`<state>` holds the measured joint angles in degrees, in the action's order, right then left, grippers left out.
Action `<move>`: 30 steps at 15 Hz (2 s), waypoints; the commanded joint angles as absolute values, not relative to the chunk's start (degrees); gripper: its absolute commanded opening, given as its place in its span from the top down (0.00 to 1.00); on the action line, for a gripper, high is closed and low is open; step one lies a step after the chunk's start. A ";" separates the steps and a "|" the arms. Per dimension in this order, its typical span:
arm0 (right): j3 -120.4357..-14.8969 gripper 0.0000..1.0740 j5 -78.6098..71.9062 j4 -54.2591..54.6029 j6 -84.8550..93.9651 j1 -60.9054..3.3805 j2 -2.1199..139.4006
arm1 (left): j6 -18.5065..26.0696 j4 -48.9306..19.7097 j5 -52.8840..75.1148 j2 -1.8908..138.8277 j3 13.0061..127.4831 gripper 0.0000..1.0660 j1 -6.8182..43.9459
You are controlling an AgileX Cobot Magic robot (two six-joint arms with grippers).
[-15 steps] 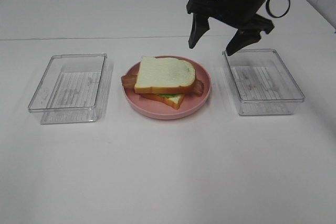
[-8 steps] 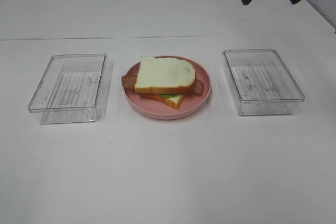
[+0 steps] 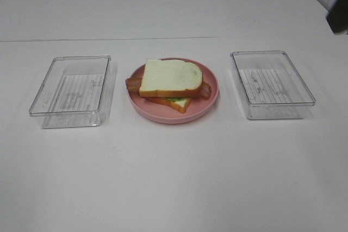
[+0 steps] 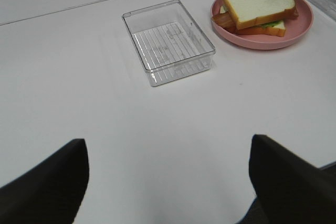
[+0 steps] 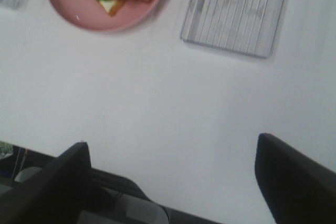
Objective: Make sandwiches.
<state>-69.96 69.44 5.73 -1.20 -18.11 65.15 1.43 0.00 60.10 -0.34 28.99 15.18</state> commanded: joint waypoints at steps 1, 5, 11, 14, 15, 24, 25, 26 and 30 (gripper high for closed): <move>-58.56 0.27 72.42 5.21 0.00 -18.11 55.35 | 1.43 -0.69 59.59 -1.49 28.65 0.26 15.30; -36.90 0.27 67.15 1.49 2.46 -18.11 32.66 | 1.49 -0.92 59.59 -1.49 28.65 0.26 15.30; -28.99 0.27 60.73 0.97 4.07 -18.11 15.87 | 1.49 -0.92 59.59 -1.49 28.65 0.26 15.30; -28.99 0.28 60.73 1.03 4.30 -18.11 14.50 | 1.49 -0.92 59.59 -1.49 28.65 0.26 15.30; -28.99 0.28 60.73 1.09 4.30 -18.11 14.50 | 1.49 -0.92 59.59 -1.49 28.65 0.26 15.30; -28.99 0.29 60.73 1.03 4.07 -18.11 14.50 | 1.49 -0.92 59.59 -1.49 28.65 0.26 15.30; -28.99 0.29 60.73 1.03 4.07 -18.11 14.50 | 1.49 -0.92 59.59 -1.49 28.65 0.26 15.30; -28.99 0.29 60.73 1.03 4.07 -18.11 14.50 | 1.49 -0.92 59.59 -1.49 28.65 0.26 15.30; -28.99 0.29 60.73 1.26 4.07 -15.93 14.55 | 1.43 -0.92 59.59 -1.49 28.65 0.26 10.03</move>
<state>-29.28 61.48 1.26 3.50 -16.21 14.67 1.43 -0.57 60.10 -0.34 28.99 10.26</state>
